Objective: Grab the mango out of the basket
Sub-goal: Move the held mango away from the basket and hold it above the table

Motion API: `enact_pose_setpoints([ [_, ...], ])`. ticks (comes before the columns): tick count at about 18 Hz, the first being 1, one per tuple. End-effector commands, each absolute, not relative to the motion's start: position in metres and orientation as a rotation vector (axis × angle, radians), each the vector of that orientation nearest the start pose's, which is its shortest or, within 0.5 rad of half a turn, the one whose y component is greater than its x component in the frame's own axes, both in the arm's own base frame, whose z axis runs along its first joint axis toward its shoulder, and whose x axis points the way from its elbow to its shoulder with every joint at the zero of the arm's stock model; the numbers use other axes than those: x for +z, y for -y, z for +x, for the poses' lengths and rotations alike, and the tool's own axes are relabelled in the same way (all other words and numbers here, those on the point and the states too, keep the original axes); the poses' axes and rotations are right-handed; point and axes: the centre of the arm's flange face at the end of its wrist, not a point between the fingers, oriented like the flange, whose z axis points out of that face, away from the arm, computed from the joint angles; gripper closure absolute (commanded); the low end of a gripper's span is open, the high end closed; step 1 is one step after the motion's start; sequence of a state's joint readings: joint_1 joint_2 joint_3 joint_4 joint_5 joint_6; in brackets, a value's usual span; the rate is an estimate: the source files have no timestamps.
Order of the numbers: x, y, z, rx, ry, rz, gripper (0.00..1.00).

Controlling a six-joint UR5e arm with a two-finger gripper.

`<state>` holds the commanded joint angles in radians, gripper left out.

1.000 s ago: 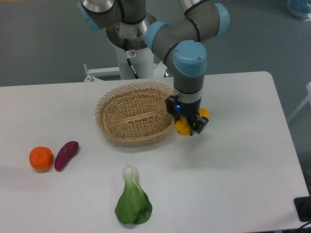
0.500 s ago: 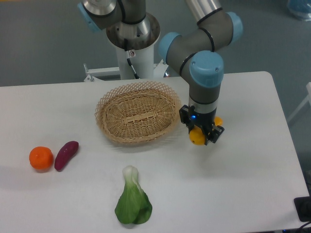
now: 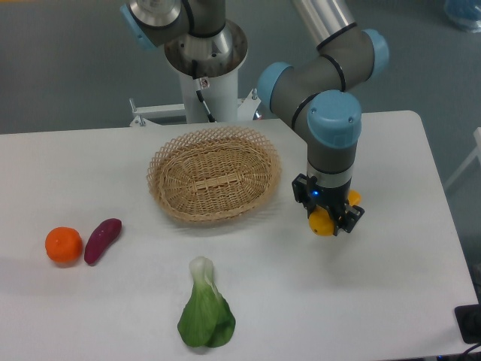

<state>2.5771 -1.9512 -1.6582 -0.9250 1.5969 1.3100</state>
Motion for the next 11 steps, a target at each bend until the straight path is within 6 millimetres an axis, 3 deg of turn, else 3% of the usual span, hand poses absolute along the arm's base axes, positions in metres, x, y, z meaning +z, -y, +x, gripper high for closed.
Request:
enact_pose_setpoints([
  [11, 0.297, -0.4451, -0.4568, 0.261, -0.449, -3.051, 0.5],
])
